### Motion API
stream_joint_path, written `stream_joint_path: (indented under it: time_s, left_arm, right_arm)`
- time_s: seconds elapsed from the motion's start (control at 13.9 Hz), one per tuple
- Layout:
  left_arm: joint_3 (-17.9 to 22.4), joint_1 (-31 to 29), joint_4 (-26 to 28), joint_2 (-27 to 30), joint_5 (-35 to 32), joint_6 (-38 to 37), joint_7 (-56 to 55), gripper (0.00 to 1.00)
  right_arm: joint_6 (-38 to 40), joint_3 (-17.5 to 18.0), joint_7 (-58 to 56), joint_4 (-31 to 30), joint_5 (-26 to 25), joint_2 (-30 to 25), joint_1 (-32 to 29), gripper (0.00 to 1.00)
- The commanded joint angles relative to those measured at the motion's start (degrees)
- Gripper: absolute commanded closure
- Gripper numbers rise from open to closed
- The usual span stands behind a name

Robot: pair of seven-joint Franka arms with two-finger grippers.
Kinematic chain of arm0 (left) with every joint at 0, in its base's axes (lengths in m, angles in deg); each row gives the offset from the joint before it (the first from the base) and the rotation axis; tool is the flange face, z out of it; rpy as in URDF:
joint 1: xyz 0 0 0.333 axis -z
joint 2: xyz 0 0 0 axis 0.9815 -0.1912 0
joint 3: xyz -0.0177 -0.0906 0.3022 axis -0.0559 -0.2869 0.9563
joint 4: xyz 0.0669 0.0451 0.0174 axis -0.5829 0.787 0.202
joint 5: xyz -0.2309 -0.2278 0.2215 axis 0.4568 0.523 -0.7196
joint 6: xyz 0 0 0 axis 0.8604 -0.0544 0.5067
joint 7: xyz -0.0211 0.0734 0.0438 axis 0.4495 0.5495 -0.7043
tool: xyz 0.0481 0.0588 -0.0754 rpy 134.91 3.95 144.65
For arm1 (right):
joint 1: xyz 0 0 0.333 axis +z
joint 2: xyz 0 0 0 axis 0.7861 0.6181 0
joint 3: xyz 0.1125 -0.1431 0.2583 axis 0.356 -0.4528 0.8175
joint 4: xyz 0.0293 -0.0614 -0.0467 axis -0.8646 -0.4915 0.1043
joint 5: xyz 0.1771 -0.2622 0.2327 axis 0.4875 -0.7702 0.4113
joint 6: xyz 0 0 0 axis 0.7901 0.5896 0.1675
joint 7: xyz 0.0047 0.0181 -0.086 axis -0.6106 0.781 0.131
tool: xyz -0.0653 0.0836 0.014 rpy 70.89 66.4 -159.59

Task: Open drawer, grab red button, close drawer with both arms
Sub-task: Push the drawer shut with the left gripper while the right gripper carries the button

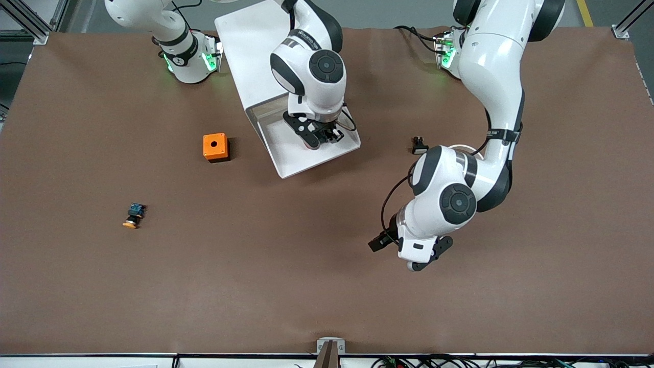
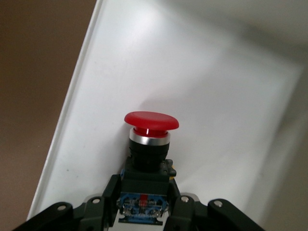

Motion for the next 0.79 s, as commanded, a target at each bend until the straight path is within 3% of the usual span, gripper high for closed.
stream_joint_path:
  time_s: [0.0,0.22,0.72]
  left_arm:
    - [0.1,2.7,1.5,1.9,-3.9,1.4,0.6,0.00]
    - [0.2,5.8,1.6,2.1,-7.4,1.4,0.1,0.00]
    - [0.2,12.4,2.7,3.8,-8.1,-5.5,-0.8,0.00]
  right_arm:
    - [6.1,0.1,-0.6,5.7,0.3,0.0,-3.1,1.00]
    - [12.4,0.0,-8.4,10.7,2.0,-0.3,-7.8,1.00]
    - [17.6,-0.3,-38.5,10.7,1.8,-4.9,-23.8,1.00]
